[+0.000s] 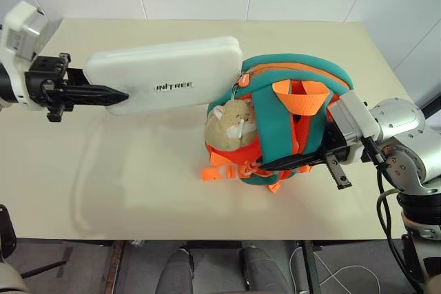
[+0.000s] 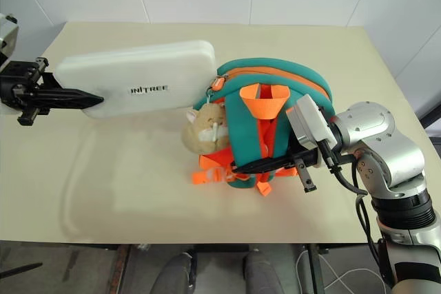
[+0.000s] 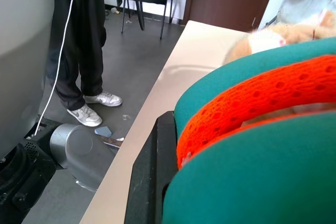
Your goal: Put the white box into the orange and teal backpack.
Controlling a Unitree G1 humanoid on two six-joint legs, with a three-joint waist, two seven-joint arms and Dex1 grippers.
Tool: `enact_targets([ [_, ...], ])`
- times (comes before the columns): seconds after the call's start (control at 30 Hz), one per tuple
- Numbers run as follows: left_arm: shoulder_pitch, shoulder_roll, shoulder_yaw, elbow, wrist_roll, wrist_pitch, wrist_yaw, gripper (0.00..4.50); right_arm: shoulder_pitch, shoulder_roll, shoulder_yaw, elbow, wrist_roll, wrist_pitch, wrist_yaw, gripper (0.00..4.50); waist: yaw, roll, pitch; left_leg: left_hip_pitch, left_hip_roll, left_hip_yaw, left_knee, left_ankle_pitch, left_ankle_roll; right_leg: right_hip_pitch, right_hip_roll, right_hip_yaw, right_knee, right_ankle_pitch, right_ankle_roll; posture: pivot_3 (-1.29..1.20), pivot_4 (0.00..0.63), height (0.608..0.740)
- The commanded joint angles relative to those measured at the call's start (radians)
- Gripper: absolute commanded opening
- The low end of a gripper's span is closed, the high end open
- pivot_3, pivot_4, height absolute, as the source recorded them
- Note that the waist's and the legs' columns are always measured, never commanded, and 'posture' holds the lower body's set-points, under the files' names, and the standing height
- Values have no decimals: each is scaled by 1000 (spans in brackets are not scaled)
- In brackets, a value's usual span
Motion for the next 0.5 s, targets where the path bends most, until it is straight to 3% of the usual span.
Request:
enact_targets([
  [0.03,-38,43,-77,-29,33,-61,-112,1229,-21,4,-9,-6,3,-17,7,0,0,0,0,0,0,0,0,0,0,0,0,0,0,0,0,0,150,740],
  [0.2,-131,29,-182,-4,78,-126,-112,1229,-28,9,-5,4,-5,-21,8,0,1,0,0,0,0,0,0,0,0,0,0,0,0,0,0,0,150,740],
  [0.33,-258,-97,-192,32,133,-131,-76,1228,-39,17,5,15,-15,-27,6,0,7,0,0,0,-1,0,0,0,0,0,0,0,0,0,0,0,150,740],
  [0.5,-303,-238,-169,23,147,-65,29,1228,-45,28,13,20,-28,-33,-1,0,6,0,0,0,-1,0,0,0,0,0,0,0,0,0,0,0,150,740],
])
